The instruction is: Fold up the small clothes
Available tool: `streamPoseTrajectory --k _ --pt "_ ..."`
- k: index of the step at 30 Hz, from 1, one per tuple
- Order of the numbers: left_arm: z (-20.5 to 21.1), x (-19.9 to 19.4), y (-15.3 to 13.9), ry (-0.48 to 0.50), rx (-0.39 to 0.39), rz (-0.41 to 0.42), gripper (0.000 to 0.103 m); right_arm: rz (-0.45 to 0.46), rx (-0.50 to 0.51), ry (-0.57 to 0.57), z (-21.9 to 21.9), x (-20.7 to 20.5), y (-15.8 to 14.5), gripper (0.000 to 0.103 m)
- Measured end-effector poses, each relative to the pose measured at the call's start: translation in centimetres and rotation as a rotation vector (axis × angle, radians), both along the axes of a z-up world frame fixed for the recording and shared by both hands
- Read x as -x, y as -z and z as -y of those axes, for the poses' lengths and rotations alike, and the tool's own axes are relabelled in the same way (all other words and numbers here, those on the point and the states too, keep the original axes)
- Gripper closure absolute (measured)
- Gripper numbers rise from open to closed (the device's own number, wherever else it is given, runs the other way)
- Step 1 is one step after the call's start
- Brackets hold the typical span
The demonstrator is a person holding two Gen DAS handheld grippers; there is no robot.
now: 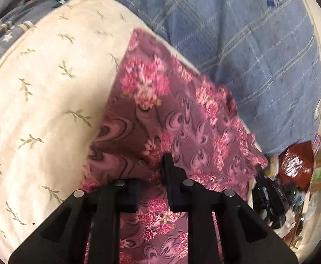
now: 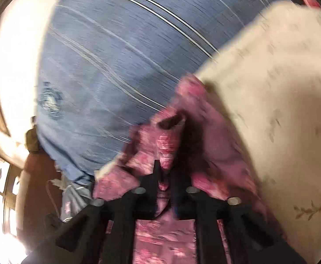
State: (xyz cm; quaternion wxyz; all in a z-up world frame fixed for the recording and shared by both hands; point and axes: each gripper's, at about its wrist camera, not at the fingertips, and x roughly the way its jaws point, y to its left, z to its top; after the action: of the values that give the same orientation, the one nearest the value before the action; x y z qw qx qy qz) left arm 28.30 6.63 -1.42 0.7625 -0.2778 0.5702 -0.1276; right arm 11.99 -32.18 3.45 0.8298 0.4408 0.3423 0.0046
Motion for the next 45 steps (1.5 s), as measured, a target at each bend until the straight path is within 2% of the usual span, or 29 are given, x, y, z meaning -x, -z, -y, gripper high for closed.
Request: streamPoseTrajectory --k 2,3,5,6,8,9,11,13,15,16,18,19,20,23,25,26,27,29,30,32,34,36,37,38,41,43,45 --pt "-0.3 0.0 -0.2 -0.004 -0.012 0.016 0.088 0.112 0.028 0.007 0.1 0.9 -2.3 0.097" --pt "-0.2 0.0 0.0 0.003 -0.01 0.009 0.088 0.13 0.041 0.017 0.1 1.3 -2.9 0.097" --pt "-0.2 -0.1 0.7 0.001 -0.033 -0.017 0.088 0.096 0.033 0.023 0.1 1.9 -2.4 0.097" --pt "-0.2 -0.1 1.0 0.001 -0.042 -0.023 0.088 0.036 0.043 0.01 -0.1 2.2 -1.4 0.097" --pt "-0.5 0.1 1.4 0.007 -0.033 -0.032 0.086 -0.049 0.071 -0.017 -0.6 3.0 0.2 0.097" --pt "-0.6 0.2 1.3 0.013 -0.027 -0.034 0.086 -0.09 0.08 -0.025 -0.9 3.3 0.9 0.092" --pt "-0.9 0.7 1.1 0.039 -0.021 -0.041 0.086 -0.125 0.052 -0.036 -0.7 4.1 1.5 0.091" --pt "-0.8 1.4 0.7 0.075 -0.004 -0.049 0.086 -0.117 0.019 -0.005 0.1 5.8 1.4 0.091" --pt "-0.6 2.6 0.0 0.124 0.019 -0.046 0.086 -0.059 0.052 0.068 1.0 7.1 -0.3 0.089" --pt "-0.3 3.0 -0.5 0.151 0.024 -0.036 0.086 -0.03 0.072 0.092 1.4 7.2 -1.2 0.086" --pt "0.7 3.7 -1.8 0.203 0.014 -0.004 0.078 -0.023 0.094 0.087 2.2 5.7 -2.0 0.058" --pt "1.2 3.8 -2.4 0.221 0.007 0.017 0.076 -0.031 0.099 0.073 2.4 4.8 -2.1 0.053" --pt "1.8 3.6 -3.2 0.238 -0.018 0.051 0.071 -0.046 0.111 0.048 2.3 3.5 -2.1 0.054" --pt "2.8 1.6 -4.3 0.244 -0.123 0.127 0.059 -0.105 0.241 0.008 1.4 0.5 -1.9 0.053" --pt "3.3 -0.9 -4.0 0.231 -0.216 0.138 0.058 -0.165 0.318 -0.017 0.4 -1.3 -1.1 0.055" --pt "3.6 -2.2 -3.6 0.229 -0.269 0.133 0.058 -0.191 0.322 -0.059 -0.1 -2.5 -0.6 0.071" --pt "3.6 -3.0 -3.1 0.223 -0.304 0.124 0.058 -0.2 0.332 -0.07 -0.5 -2.8 -0.4 0.098" --pt "3.4 -4.1 -2.1 0.207 -0.35 0.107 0.058 -0.14 0.331 -0.096 -0.9 -3.1 -1.2 0.099" --pt "3.4 -4.4 -1.8 0.207 -0.353 0.106 0.058 -0.075 0.352 -0.079 -1.0 -2.6 -2.4 0.099" --pt "3.3 -4.7 -0.5 0.206 -0.394 0.1 0.058 -0.02 0.385 -0.03 -0.5 -1.9 -3.2 0.099" --pt "3.5 -4.5 0.2 0.211 -0.407 0.112 0.058 -0.083 0.363 -0.015 0.7 -2.2 -1.5 0.099" --pt "3.8 -4.3 0.1 0.227 -0.439 0.132 0.058 -0.22 0.331 -0.053 1.4 -2.7 2.1 0.099" --pt "3.9 -4.3 0.0 0.235 -0.443 0.134 0.058 -0.208 0.322 -0.052 1.6 -2.3 2.3 0.098" --pt "3.9 -4.3 -0.3 0.249 -0.431 0.137 0.058 -0.193 0.322 -0.034 1.7 -1.9 1.8 0.088" --pt "2.9 -4.1 -1.2 0.257 -0.346 0.13 0.058 -0.149 0.317 0.016 1.9 -0.6 -0.6 0.087" --pt "2.3 -3.4 -2.0 0.255 -0.302 0.144 0.058 -0.078 0.31 -0.012 1.5 0.4 -2.2 0.087" --pt "2.4 -2.6 -2.1 0.262 -0.302 0.153 0.055 -0.041 0.323 -0.076 0.3 1.0 -2.9 0.086"
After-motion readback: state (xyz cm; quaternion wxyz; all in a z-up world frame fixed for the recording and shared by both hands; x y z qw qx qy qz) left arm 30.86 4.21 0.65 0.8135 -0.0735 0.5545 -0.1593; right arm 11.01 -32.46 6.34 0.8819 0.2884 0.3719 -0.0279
